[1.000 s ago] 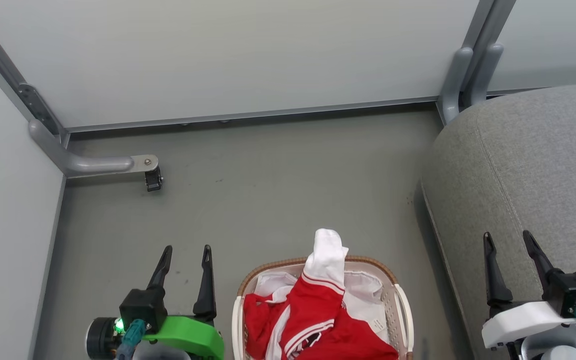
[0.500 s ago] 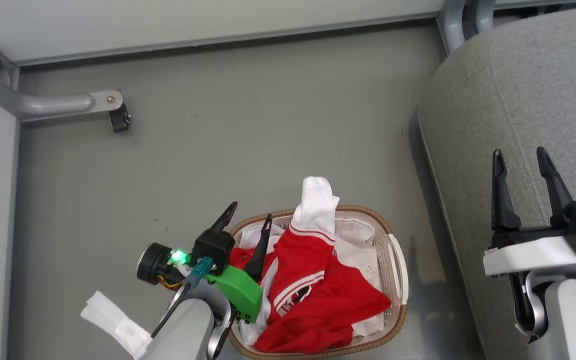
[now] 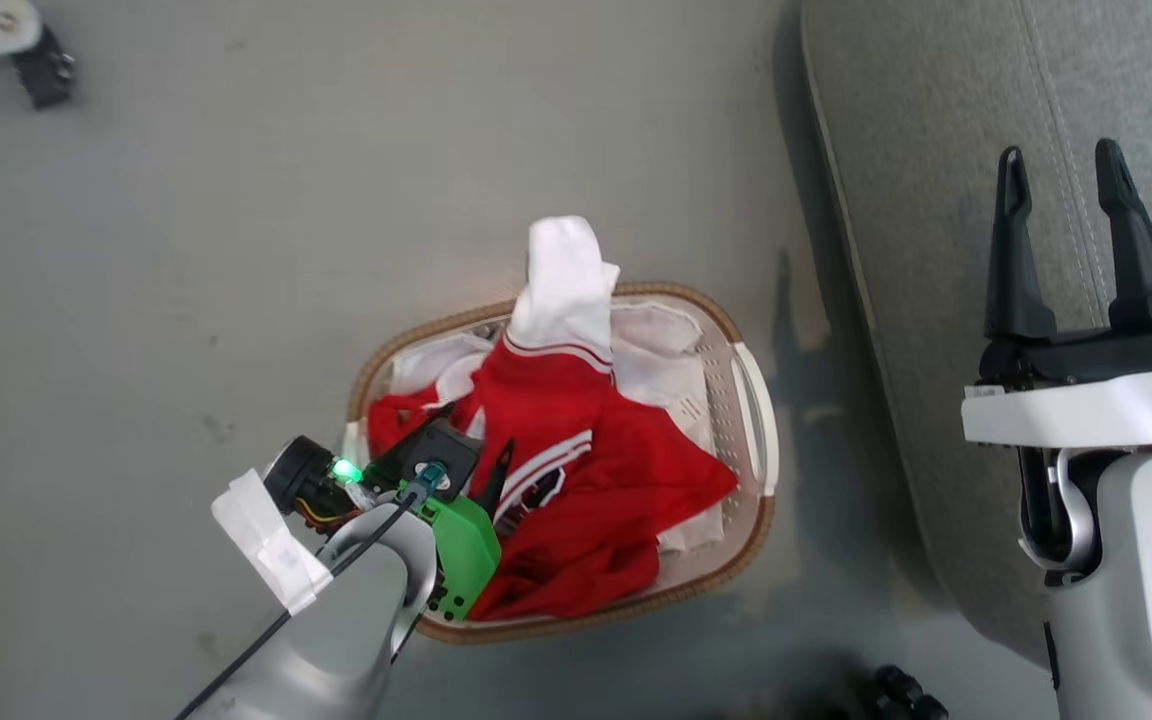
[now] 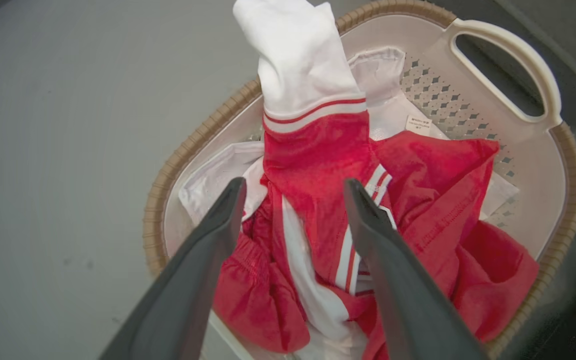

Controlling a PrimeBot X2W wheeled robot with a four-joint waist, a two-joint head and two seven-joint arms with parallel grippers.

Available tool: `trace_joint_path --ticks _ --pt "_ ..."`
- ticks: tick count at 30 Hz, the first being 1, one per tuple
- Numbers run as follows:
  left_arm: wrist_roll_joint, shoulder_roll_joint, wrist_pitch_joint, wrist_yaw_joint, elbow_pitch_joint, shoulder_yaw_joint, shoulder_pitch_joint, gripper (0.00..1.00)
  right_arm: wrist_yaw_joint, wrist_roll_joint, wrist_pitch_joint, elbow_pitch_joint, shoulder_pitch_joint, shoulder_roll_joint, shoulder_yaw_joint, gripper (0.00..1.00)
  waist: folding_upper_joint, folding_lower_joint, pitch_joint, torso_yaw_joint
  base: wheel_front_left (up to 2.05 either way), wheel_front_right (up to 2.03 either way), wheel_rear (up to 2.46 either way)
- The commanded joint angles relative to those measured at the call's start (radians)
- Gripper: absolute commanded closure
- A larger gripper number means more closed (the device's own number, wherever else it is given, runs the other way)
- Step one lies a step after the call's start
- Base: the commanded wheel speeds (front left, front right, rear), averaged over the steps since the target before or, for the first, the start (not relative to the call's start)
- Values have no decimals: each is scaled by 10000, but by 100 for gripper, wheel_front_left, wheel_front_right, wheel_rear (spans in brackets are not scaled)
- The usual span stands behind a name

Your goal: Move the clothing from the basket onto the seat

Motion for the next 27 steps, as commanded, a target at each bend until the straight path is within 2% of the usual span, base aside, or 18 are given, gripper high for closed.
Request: trace_joint_path --ticks 1,11,23,24,25,26,27 --pt "-134 78 66 -5 234 -41 -323 0 -3 160 -28 -92 -232 -5 77 0 1 -2 1455 -1113 0 0 0" --pt "-234 81 254 334 1653 -530 -1040 0 -3 922 -28 -283 -670 -5 454 0 1 -2 2342 -1913 0 0 0" --pt "-310 345 452 1293 2282 -540 -1420 0 -3 1283 -29 -305 -749 -8 690 0 1 -2 2448 -2222 0 0 0" --pt "-345 350 446 1359 2309 -513 -1409 6 -3 1278 -29 -296 -740 -10 711 0 1 -2 2421 -2202 0 0 0" --pt "-379 350 474 1403 2329 -494 -1391 20 -3 1263 -29 -282 -731 -9 727 0 1 -2 2391 -2179 0 0 0" --pt "-431 337 517 1439 2348 -476 -1352 56 -3 1246 -29 -269 -718 -12 751 0 1 -2 2354 -2152 0 0 0" --pt "-467 326 534 1453 2358 -461 -1321 67 -3 1231 -29 -263 -715 -10 772 0 1 -2 2322 -2133 0 0 0"
